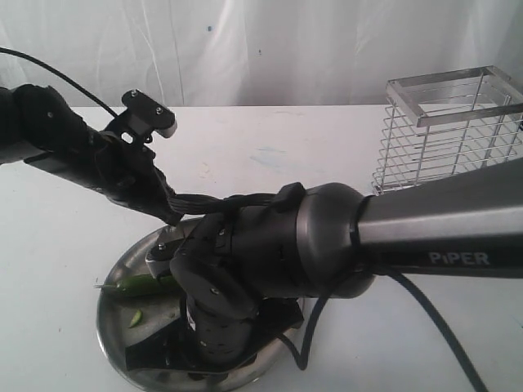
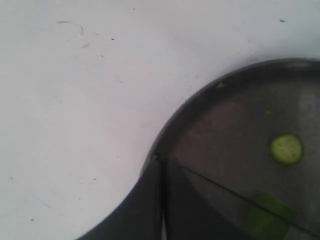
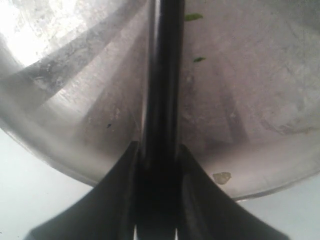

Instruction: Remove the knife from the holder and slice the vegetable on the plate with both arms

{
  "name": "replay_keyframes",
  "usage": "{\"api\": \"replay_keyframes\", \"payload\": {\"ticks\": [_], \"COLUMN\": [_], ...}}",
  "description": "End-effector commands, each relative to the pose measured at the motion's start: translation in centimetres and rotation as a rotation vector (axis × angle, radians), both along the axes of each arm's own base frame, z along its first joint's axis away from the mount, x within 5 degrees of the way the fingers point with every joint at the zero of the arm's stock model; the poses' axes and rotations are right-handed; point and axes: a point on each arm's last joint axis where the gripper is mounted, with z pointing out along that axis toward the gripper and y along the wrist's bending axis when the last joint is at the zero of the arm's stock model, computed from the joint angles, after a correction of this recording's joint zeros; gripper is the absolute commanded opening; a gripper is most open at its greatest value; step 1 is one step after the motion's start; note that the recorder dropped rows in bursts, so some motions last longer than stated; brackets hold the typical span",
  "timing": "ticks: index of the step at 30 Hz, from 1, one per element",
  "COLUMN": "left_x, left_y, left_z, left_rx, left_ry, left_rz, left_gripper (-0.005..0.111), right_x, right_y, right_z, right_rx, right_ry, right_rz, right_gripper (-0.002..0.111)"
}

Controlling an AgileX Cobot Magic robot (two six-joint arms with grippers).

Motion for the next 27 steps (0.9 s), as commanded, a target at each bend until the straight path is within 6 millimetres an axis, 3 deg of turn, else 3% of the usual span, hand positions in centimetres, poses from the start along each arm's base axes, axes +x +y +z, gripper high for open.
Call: {"api": "replay_keyframes", "payload": {"ticks": [1, 10, 20, 27], "left_x": [-0.3, -0.5, 0.0, 0.1], "left_y": [-0.5, -1.0, -1.4, -1.4], "left_z": [-0.9, -1.2, -3.7, -3.9], "left_rx": [-0.052, -0.126, -0.173, -0.17], "left_ry": [0.072, 0.128, 0.219, 0.22], "left_rz": [0.02, 0.058, 0.113, 0.11], "left_gripper": [0.0, 0.0, 0.0, 0.0], "right_x": [0.0, 0.0, 0.0, 0.1], "right_y": [0.1, 0.1, 0.1, 0.0], "right_z": [0.5, 0.4, 0.4, 0.4], "right_rx": [0.017, 0.015, 0.015, 0.008], "right_ry": [-0.013, -0.012, -0.014, -0.025], "right_rz": [0.011, 0.009, 0.011, 0.02], "right_gripper": [0.0, 0.0, 0.0, 0.0]}}
